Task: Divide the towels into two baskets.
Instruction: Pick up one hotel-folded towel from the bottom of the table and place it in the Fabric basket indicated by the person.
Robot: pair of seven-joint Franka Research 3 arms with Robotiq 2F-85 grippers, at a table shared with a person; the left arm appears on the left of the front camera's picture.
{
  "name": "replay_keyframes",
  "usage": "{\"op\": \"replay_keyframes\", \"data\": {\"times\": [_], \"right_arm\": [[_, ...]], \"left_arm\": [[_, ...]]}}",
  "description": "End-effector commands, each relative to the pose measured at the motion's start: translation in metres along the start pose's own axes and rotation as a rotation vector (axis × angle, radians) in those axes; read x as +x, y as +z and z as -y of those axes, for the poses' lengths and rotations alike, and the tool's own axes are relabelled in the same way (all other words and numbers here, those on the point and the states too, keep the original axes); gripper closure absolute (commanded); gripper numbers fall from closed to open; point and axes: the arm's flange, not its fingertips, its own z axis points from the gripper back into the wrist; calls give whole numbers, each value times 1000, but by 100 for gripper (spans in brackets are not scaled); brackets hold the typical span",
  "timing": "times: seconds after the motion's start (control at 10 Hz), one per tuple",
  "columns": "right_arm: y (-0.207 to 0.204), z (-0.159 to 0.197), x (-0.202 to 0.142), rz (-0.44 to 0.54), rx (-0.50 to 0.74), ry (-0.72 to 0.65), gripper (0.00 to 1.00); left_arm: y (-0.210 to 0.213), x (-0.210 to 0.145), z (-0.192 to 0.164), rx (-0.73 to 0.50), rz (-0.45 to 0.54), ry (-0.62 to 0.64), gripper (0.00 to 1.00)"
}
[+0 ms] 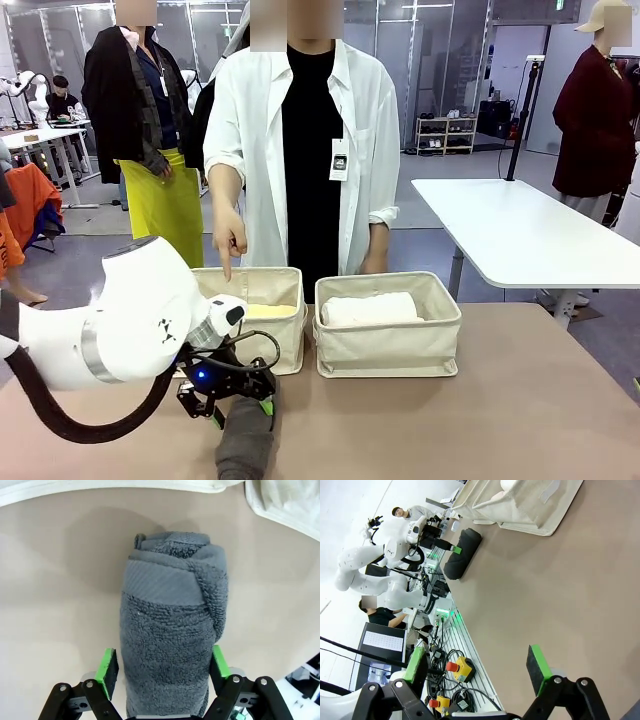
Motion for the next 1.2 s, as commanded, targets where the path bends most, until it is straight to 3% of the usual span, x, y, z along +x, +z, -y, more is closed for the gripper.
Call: {"op": "replay_keyframes", "data": {"times": [0.0,0.7,1.0,1.1], "right_arm": [[0,-4,-1,3,0,5,0],[0,-4,-1,3,0,5,0],[0,-4,-1,3,0,5,0],[0,-4,-1,3,0,5,0]], "left_arm": [[-9,2,14,-2,27,-49,10],[-1,2,12,4,19,-57,81],[100,-4,7,118,46,-242,81],[124,0,11,99,68,-328,81]]}}
